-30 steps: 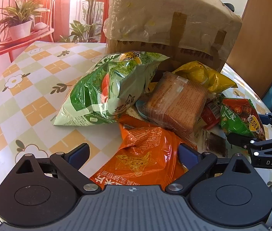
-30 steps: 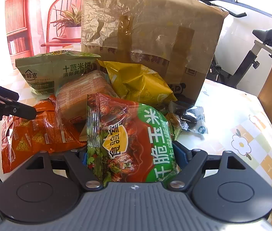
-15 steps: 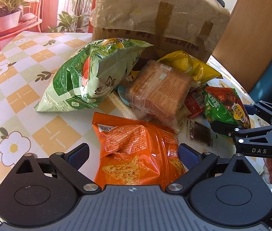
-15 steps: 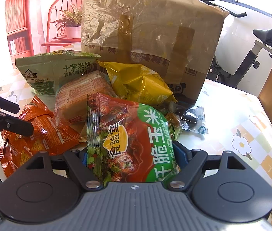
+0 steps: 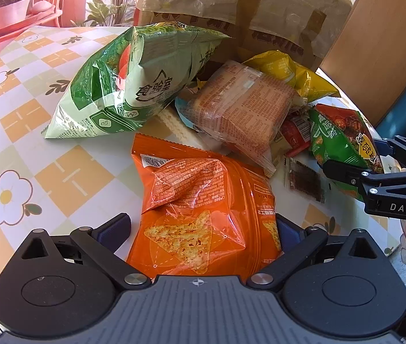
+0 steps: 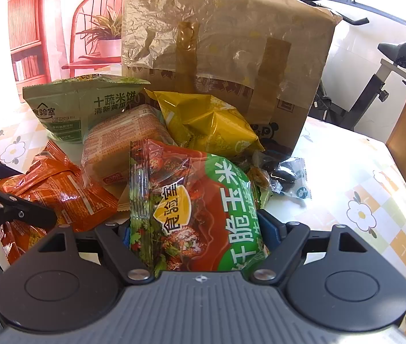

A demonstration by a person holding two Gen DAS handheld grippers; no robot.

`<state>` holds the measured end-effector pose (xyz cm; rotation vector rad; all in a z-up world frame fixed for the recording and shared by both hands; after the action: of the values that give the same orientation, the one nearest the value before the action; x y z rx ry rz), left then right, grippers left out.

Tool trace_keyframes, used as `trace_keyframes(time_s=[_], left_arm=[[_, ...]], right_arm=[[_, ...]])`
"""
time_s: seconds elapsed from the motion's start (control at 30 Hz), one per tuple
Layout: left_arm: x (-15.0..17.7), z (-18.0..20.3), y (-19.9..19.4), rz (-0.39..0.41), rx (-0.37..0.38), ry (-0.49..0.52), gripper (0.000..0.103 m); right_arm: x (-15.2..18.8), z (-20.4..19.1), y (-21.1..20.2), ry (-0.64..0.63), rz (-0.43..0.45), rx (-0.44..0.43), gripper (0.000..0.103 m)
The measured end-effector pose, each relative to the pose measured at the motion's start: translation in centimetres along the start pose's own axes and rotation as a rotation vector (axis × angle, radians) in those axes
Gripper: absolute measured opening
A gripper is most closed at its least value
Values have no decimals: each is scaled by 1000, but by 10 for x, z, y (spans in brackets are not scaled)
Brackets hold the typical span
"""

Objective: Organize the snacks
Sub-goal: 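Close the left tool on the orange chip bag and lift it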

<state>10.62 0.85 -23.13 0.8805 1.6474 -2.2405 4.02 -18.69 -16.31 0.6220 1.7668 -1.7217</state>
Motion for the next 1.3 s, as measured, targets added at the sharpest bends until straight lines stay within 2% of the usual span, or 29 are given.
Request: trace_keyframes(time_s=[0.13, 0.17, 0.2, 0.43, 0.67, 0.83, 1.3], left_arm=[[0, 3, 0, -2, -12, 9, 101], [0, 7, 0, 1, -13, 15, 99], [0, 10, -1, 7, -3, 22, 89], [0, 20, -13, 53, -53, 63, 77], [-4, 27, -29, 89, -104, 92, 75], [-3, 31, -48, 142, -128, 121, 74], [-4, 44, -90, 270, -150, 132, 74]], right_arm=[[0, 0, 0, 0, 0, 0, 81], [0, 0, 0, 0, 1, 0, 81], [0, 0, 0, 0, 2, 0, 81], [0, 0, -2, 4, 8, 2, 81], [-1, 2, -9, 13, 25, 14, 81], [-5, 6, -18, 30, 54, 27, 81], [-16, 7, -49, 29, 123, 55, 80]])
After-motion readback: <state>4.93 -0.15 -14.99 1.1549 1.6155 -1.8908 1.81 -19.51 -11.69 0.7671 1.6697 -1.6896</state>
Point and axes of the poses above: each gripper's, at about its wrist camera, not at the fingertips, and y roughly the way its jaws point, z to its right, x to its underside, the point moved 3 cm from there along y, roughly the way its jaws point, and after that the axes turned 4 degrees about -x, right-handed, at the moved point
